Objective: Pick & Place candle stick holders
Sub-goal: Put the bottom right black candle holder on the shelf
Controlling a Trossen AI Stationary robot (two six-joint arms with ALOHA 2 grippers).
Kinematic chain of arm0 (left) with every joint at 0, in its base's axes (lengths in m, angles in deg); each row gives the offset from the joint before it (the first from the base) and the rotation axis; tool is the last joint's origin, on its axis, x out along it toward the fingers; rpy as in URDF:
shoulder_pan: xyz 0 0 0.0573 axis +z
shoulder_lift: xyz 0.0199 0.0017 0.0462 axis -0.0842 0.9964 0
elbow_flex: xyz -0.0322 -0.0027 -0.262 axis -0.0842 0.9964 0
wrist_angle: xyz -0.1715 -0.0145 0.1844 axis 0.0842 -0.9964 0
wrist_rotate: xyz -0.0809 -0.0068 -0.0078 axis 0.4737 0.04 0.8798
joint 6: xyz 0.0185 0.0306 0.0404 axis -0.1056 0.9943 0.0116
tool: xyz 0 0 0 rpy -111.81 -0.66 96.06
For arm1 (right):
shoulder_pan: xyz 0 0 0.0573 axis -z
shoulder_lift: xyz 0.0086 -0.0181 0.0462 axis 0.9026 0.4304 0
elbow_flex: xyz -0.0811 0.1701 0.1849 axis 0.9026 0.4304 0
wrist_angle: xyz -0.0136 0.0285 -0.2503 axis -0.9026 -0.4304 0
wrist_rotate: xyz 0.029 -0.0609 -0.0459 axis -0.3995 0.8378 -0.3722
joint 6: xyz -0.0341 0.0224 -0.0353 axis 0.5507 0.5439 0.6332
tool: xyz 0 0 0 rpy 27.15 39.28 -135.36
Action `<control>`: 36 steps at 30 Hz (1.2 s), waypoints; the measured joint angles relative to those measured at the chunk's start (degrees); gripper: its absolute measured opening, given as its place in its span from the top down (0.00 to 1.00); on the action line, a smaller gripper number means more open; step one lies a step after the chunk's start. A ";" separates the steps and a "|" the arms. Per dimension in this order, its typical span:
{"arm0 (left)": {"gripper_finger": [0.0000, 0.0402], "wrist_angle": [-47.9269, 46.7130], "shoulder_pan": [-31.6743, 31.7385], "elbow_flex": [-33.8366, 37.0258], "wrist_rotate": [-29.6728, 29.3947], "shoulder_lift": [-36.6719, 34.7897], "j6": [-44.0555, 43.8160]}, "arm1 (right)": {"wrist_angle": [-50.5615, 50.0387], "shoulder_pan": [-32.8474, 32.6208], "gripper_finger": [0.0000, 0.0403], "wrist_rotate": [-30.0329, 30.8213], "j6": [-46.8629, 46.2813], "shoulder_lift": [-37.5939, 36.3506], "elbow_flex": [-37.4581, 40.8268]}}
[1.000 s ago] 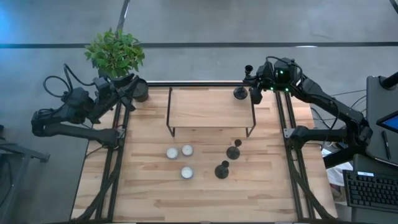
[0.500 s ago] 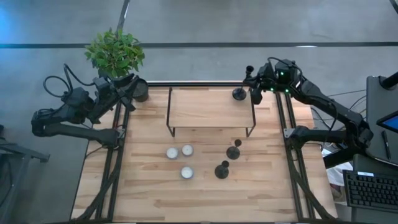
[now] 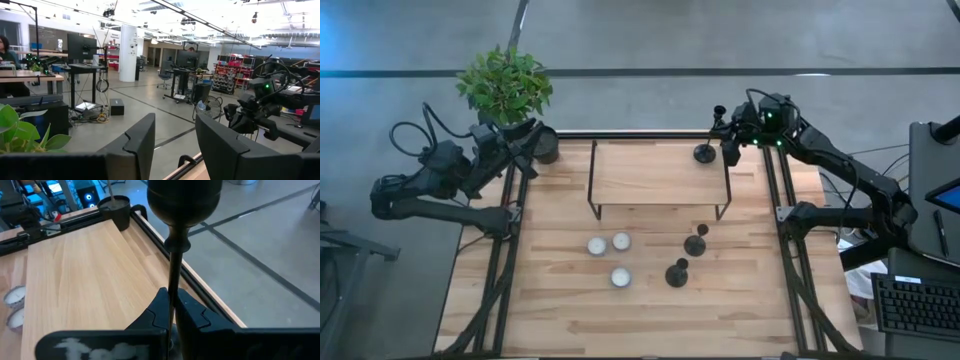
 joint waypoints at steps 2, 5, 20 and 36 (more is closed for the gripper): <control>0.63 0.00 0.00 -0.01 0.00 0.02 0.02 | 0.01 0.00 0.98 0.02 -0.19 0.04 0.00; 0.63 0.00 0.01 0.00 -0.02 0.00 0.01 | -0.30 -0.02 0.98 0.02 -0.28 0.09 -0.03; 0.63 0.00 0.04 0.00 -0.01 0.02 0.00 | -1.78 0.20 0.98 0.26 -0.20 0.09 -0.09; 0.63 0.00 0.04 0.00 0.00 0.00 0.00 | -2.49 0.20 0.93 0.26 0.14 0.02 0.00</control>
